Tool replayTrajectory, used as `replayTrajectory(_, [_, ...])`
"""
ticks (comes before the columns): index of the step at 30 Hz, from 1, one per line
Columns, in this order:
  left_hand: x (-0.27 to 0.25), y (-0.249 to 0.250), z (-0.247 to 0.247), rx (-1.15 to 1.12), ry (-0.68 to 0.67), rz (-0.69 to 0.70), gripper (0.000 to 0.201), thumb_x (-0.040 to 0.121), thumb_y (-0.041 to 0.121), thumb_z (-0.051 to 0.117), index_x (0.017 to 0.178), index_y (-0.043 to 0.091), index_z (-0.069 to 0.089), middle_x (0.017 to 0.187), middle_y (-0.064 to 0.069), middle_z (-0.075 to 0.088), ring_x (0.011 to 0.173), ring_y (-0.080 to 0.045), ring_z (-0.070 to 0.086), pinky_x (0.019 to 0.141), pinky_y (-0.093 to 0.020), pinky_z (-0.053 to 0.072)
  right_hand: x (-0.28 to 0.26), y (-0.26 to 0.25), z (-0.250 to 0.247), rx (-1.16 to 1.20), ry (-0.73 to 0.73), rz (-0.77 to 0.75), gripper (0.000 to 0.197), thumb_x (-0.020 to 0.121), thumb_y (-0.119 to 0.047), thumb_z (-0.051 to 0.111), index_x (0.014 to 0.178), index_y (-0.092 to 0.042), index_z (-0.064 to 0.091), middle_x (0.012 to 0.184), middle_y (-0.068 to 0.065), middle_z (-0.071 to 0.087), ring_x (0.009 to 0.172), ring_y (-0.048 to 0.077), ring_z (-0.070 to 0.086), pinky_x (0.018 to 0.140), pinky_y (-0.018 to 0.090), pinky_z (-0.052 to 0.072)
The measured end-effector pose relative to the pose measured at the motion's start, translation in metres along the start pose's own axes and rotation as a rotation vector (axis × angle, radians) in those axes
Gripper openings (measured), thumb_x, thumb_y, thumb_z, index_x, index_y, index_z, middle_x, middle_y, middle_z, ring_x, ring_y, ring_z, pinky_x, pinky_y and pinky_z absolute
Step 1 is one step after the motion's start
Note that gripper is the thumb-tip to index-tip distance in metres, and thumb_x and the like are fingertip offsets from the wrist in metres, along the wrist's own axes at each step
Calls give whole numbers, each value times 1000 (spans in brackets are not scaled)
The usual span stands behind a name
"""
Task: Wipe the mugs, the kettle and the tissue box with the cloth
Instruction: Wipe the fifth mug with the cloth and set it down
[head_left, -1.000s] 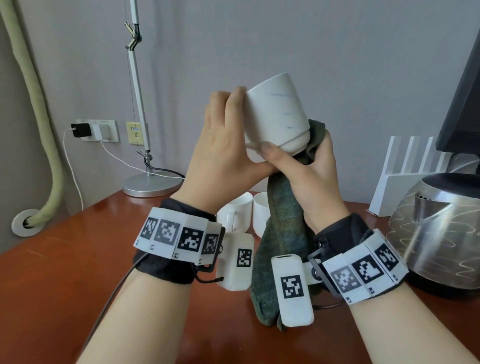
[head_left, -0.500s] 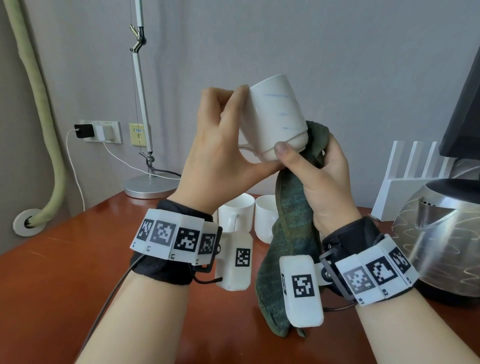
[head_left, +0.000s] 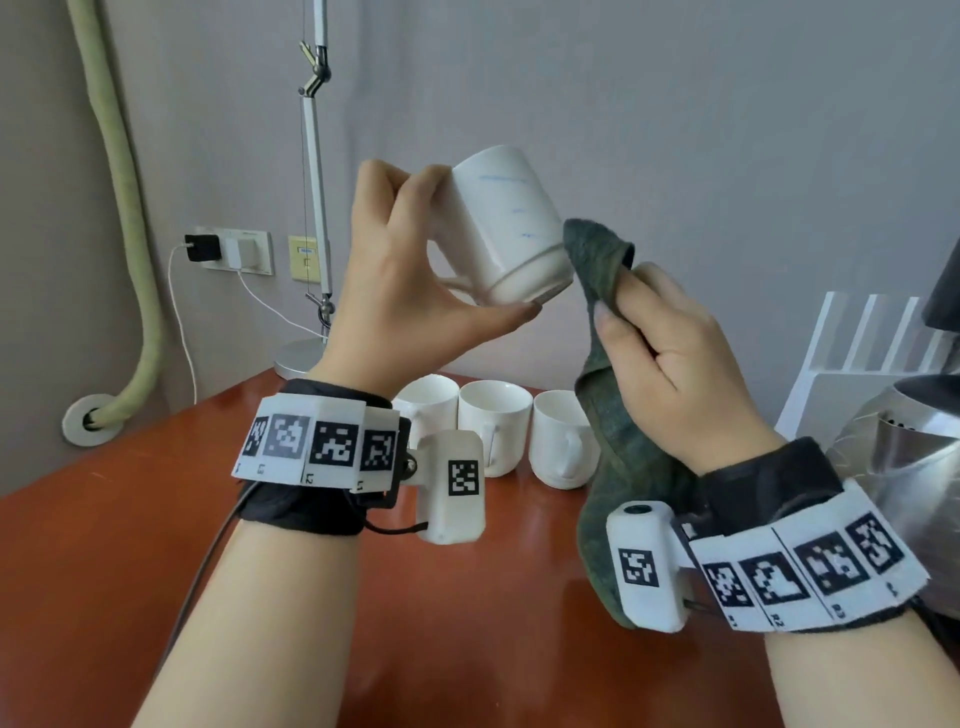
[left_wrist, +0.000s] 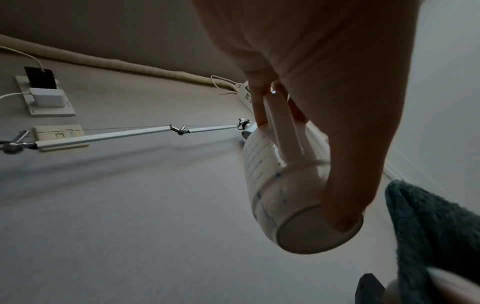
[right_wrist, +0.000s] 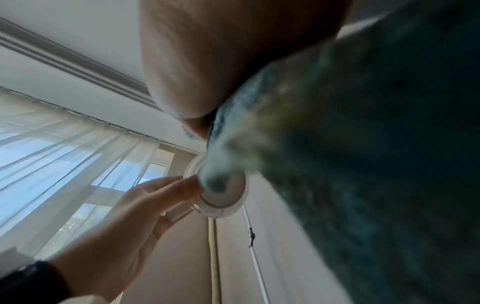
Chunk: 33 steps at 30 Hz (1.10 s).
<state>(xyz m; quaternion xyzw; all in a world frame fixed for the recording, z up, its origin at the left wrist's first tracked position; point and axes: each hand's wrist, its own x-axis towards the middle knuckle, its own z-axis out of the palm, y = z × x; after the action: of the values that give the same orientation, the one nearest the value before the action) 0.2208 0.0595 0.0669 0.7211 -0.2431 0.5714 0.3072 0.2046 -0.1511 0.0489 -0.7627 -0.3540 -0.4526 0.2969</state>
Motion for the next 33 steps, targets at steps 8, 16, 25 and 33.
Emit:
replayTrajectory(8, [7,9,-9,-22,-123,121,94,56,43,88,125,-8,51,107,-8,34,98,-12,37,88,-32,49,5,-5,-11,-230,-76,-122,44,88,-2,41,116,-35,50,83,0,34,62,28,40,48,32,40])
replayTrajectory(16, [7,6,-16,-23,-159,101,95,57,50,81,125,-8,50,109,-9,34,98,-15,38,87,-35,50,3,5,-8,-115,12,-109,47,83,6,43,111,-20,70,84,8,42,66,31,46,50,45,46])
replayTrajectory(25, [5,7,-12,-3,-227,115,95,59,54,79,125,-8,52,106,-9,35,98,-22,43,84,-39,49,3,0,-3,-21,-46,-130,45,80,8,44,100,-17,75,84,2,41,67,28,47,52,42,45])
replayTrajectory(33, [5,19,-7,-53,-281,141,94,58,51,80,126,-6,51,106,-9,36,96,-14,38,78,-35,48,7,-3,-6,8,23,-79,38,86,-1,43,103,-27,64,81,3,40,69,29,47,54,43,46])
